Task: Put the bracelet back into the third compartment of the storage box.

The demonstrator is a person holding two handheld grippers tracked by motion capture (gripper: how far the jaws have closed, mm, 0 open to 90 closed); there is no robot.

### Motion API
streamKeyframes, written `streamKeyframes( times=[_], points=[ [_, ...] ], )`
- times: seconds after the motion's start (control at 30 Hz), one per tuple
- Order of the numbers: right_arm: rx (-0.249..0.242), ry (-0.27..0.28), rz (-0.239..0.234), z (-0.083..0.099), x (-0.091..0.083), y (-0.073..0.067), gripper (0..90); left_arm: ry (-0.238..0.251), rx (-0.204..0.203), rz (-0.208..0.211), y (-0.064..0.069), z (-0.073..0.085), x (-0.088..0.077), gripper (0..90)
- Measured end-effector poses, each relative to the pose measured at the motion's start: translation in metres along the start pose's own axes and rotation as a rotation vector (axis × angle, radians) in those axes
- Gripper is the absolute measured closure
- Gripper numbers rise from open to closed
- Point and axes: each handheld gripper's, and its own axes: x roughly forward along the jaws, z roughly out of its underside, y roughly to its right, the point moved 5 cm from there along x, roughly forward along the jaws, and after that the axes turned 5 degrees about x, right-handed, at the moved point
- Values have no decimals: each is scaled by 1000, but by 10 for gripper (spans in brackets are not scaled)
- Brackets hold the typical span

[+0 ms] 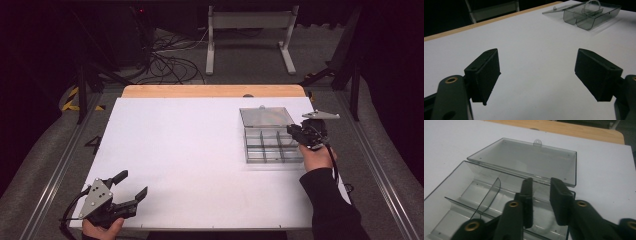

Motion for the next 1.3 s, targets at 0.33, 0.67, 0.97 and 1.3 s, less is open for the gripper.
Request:
streamKeyframes(
  times=[0.33, 0.67, 0.97, 1.3],
  points=[
    [-15, 52, -45, -5, -13, -1, 449, -2, -2, 0, 0, 0, 0, 209],
    [-87, 109, -90, -12, -32, -16, 233, 2, -6, 1, 1, 0, 0, 209],
    [-89, 138, -143, -14, -46, -28, 66, 1, 0, -1, 0, 0, -1, 208],
    [-101, 145, -199, -12, -62, -40, 45, 3, -7, 0, 1, -1, -1, 208]
  ],
)
